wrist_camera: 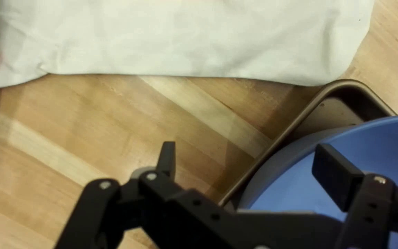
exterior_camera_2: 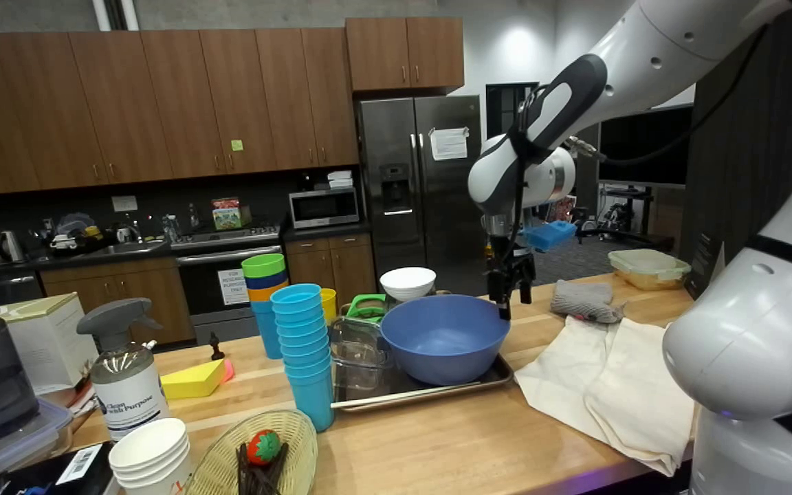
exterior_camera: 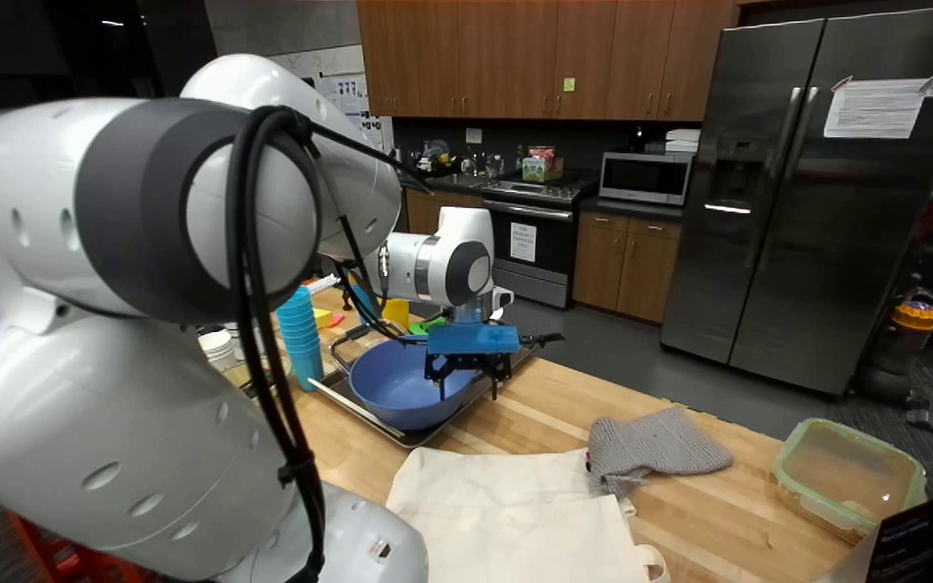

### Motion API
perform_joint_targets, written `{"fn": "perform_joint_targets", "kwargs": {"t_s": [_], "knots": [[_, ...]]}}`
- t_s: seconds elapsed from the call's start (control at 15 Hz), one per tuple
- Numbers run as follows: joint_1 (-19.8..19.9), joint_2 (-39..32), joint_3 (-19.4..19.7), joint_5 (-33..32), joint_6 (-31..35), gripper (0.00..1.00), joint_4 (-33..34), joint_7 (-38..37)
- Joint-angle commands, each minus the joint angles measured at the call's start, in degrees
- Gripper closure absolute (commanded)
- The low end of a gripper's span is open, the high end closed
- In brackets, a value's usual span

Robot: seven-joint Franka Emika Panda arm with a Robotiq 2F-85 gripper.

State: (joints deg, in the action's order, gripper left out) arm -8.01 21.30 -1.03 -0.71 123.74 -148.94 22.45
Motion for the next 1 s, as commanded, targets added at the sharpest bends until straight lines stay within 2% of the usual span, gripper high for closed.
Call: {"fn": "perform_joint_targets", "kwargs": {"t_s": [0.0,0.4,0.6,0.67,0.93], "knots": [[0.22,-0.79,-0.91,0.19,1.04,0.00,-1.76,-4.46],[0.73,1.90,-2.41,0.10,-0.38,0.00,-1.97,-13.52],[-0.62,4.42,-3.25,1.08,-3.48,0.00,-0.62,-14.31],[0.06,1.22,-2.59,0.33,-0.92,0.00,-0.96,-13.06],[-0.07,1.39,-2.75,0.37,-1.12,0.00,-0.99,-13.09]]}}
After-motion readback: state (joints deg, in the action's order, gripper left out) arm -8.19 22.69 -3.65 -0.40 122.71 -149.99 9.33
